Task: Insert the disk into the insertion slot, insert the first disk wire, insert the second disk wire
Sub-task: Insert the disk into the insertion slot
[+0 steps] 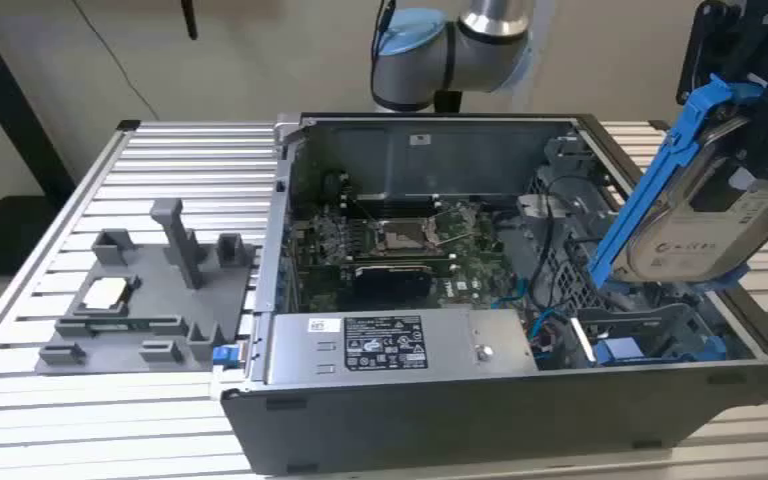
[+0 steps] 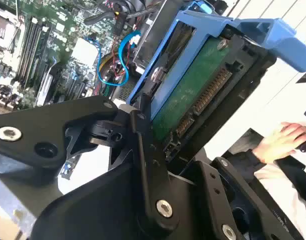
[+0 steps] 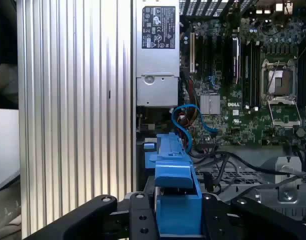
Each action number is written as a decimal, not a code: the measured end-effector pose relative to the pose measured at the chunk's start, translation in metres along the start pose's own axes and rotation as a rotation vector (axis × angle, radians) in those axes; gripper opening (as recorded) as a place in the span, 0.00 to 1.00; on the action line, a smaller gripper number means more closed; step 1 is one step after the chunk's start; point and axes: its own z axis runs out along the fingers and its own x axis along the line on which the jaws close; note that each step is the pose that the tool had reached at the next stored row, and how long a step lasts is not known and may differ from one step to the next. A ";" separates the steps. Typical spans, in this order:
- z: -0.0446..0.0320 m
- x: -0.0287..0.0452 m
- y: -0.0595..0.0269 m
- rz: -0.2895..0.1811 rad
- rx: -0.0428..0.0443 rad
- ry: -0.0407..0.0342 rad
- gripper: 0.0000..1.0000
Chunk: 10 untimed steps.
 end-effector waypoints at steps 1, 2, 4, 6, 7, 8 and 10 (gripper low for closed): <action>0.0000 0.0000 0.0000 0.000 -0.0001 0.0000 0.33; 0.0000 0.0000 0.0000 0.000 -0.0001 0.0000 0.33; 0.0000 0.0000 0.0000 0.000 0.0000 0.0000 0.33; 0.0000 0.0000 0.0000 0.000 0.0000 0.0002 0.33; 0.0002 0.0000 0.0000 0.000 0.0000 0.0003 0.33; 0.0004 0.0000 -0.0001 0.000 -0.0001 0.0005 0.33; 0.0011 0.0000 -0.0006 0.000 0.0000 0.0007 0.33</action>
